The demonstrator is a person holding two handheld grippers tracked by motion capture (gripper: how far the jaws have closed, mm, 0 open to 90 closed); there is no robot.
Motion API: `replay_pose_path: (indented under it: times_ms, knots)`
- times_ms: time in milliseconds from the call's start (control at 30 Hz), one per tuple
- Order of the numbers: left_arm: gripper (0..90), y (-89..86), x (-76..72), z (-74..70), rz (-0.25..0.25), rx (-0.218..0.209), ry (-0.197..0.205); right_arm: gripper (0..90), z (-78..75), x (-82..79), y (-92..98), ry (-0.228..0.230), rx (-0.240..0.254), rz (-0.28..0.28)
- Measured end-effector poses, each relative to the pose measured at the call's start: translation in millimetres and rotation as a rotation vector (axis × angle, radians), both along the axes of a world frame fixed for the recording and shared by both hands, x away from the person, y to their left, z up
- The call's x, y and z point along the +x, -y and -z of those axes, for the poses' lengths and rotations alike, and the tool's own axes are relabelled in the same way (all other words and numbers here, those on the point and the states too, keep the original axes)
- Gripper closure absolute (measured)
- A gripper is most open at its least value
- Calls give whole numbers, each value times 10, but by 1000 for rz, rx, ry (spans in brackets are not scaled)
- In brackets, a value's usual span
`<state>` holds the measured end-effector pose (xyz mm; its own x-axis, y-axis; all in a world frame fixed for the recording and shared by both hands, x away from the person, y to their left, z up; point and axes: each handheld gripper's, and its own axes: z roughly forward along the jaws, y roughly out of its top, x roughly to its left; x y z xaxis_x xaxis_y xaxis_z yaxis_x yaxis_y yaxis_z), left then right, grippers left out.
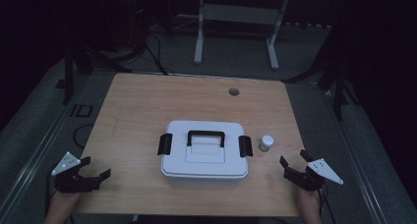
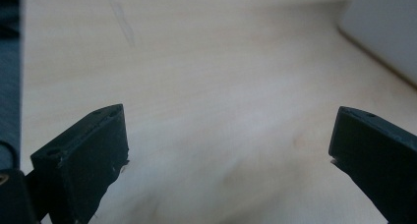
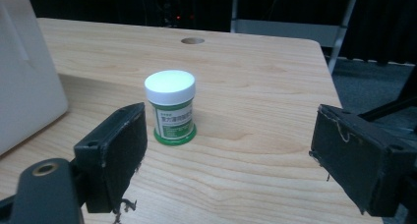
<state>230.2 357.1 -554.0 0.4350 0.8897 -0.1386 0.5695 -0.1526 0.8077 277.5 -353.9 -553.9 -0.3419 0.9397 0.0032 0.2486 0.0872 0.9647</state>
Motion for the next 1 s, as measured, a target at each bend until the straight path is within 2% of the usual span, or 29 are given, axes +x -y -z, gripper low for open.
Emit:
replay_pose_path:
  times_ms: [33,67,100,267,300,333,467,600,667,1000]
  knots:
    - [12,-53,-17,-21,37,23,-37,136,0,0,-2,-1,-1,-2]
    - [12,-74,-24,-34,49,41,-59,136,0,2,-4,0,-2,-5]
    - [12,-97,-37,-57,54,78,-68,136,0,3,-6,-1,-2,-6]
    - [12,-185,-48,-198,106,153,-141,136,0,4,-12,-1,-4,-10]
    - [12,-185,-48,-198,106,153,-141,136,0,4,-12,-1,-4,-10]
    - [12,-182,-32,-235,139,185,-184,136,0,4,-12,-2,-5,-11]
    - [12,-130,-11,-322,201,271,-242,136,0,6,-7,-5,2,-13]
    - [11,-73,31,-415,268,326,-310,136,0,8,-7,-6,2,-15]
    - [11,-45,50,-452,292,373,-342,136,0,7,-6,-7,5,-15]
    - [12,76,121,-558,374,526,-534,136,-1,5,-14,-6,-4,-17]
